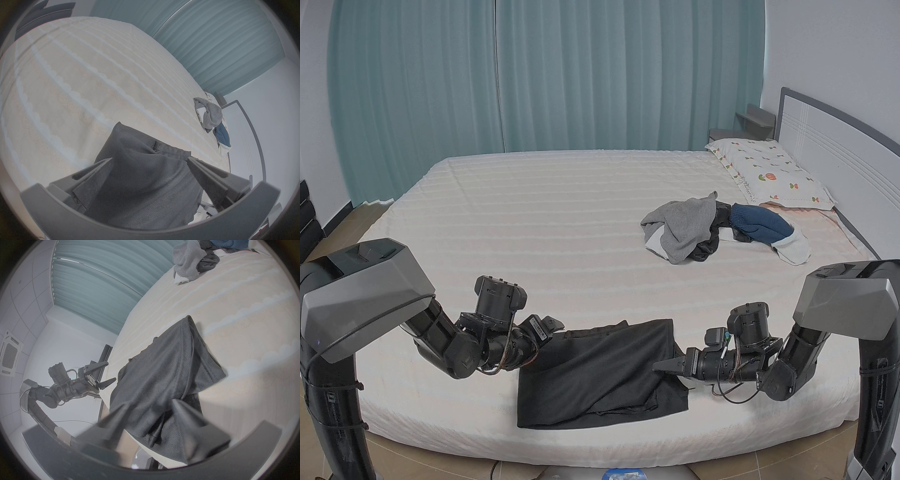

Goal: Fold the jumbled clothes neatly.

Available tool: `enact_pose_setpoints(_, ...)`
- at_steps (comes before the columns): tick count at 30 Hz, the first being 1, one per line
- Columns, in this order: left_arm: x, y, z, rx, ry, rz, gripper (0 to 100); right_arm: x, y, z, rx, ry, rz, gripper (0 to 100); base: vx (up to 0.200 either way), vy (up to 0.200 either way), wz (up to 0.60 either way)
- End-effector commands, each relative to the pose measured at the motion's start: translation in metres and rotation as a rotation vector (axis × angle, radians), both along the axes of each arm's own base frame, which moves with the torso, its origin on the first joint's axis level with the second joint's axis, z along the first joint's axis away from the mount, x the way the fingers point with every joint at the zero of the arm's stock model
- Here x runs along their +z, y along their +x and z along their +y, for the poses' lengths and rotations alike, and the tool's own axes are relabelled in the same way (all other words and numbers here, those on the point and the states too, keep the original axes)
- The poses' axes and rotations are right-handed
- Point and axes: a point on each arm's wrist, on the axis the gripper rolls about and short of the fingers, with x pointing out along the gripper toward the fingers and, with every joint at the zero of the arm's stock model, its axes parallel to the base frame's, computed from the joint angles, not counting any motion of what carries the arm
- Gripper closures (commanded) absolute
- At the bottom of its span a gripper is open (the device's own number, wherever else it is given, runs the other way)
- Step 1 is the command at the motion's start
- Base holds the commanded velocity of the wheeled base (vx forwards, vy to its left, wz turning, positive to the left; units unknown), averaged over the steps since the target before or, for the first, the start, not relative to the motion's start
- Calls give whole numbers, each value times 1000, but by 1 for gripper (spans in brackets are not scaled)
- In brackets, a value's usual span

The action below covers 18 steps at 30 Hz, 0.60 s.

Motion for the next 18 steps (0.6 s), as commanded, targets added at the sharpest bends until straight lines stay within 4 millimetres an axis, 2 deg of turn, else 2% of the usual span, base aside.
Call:
enact_pose_setpoints(1, 2, -2, -2, -7, -1, -4, 0, 2, 1, 1, 2, 3, -8, 100, 0, 0, 0)
enact_pose_setpoints(8, 2, -2, -2, -5, -1, -4, 0, 11, 10, 3, -1, 7, -15, 100, 0, 0, 0)
enact_pose_setpoints(18, 3, -3, -1, -4, -1, -5, 0, 37, 34, 23, 21, 17, -36, 100, 0, 0, 0)
